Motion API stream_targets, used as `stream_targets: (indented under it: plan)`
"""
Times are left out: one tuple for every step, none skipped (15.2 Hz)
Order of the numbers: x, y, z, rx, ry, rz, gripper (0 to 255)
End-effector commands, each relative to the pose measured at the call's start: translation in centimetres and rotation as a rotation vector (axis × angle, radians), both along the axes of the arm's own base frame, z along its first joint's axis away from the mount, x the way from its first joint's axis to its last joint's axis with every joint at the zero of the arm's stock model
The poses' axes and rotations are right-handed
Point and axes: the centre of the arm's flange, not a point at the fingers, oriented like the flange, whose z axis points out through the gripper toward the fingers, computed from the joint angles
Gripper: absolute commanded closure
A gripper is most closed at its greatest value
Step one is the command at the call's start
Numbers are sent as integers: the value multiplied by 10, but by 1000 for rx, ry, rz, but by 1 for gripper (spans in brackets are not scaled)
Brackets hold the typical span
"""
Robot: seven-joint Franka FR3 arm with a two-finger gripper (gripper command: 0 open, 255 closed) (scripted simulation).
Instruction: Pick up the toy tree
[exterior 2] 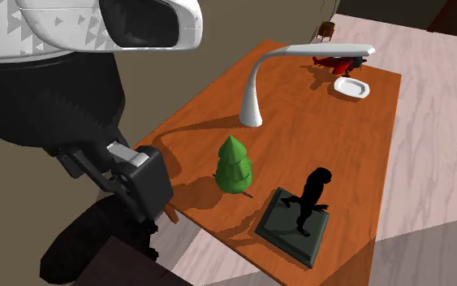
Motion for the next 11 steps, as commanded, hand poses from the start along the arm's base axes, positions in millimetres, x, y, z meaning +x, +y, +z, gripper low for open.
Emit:
stream_targets:
  plan:
    - [0, 0, 0, 0, 0, 0, 0]
    - [5, -10, -9, 24, -17, 20, 0]
    - [10, -20, -18, 48, -35, 40, 0]
    - [16, -29, -27, 73, -52, 60, 0]
    - [22, -38, -37, 97, -69, 81, 0]
    - [28, -47, -46, 121, -87, 101, 0]
    - [35, -56, -56, 145, -104, 121, 0]
    - [42, -64, -65, 169, -121, 141, 0]
    - [49, -71, -75, 194, -138, 161, 0]
    - [57, -79, -85, 218, -156, 181, 0]
    - [65, -85, -95, 242, -173, 202, 0]
